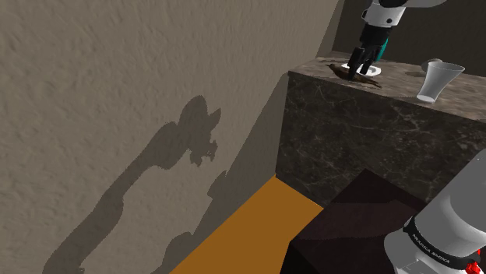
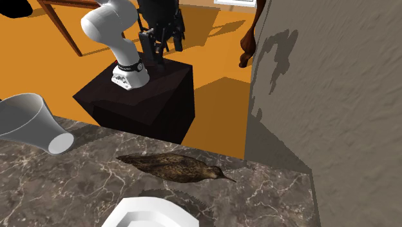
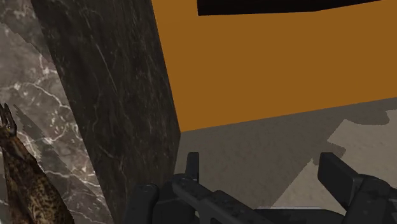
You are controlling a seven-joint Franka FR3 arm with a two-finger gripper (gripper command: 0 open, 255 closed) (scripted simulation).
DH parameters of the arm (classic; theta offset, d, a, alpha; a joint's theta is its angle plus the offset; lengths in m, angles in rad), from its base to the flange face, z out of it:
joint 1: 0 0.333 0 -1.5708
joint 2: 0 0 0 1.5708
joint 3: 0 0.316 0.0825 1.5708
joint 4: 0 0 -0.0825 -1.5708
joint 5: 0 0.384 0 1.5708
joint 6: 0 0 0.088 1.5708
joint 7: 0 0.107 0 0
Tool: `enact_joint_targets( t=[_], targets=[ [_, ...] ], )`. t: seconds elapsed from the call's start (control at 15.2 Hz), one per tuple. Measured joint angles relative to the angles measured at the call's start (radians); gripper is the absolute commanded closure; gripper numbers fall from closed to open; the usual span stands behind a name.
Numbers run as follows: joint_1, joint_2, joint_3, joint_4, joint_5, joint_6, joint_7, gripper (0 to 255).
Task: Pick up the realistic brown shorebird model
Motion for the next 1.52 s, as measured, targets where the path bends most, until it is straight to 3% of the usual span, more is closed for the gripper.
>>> enact_joint_targets(
  t=[0.46, 0.73, 0.92, 1.32, 1.52],
  targets=[
    [-0.007, 0.227, -0.115, 0.159, 0.051, 0.087, -0.188, 0],
    [-0.022, 0.380, -0.166, 0.288, 0.122, 0.109, -0.303, 0],
    [-0.050, 0.492, -0.192, 0.381, 0.186, 0.123, -0.392, 0],
    [-0.152, 0.742, -0.199, 0.649, 0.326, 0.087, -0.545, 0],
    [-0.169, 0.780, -0.194, 0.670, 0.347, 0.102, -0.566, 0]
  ],
)
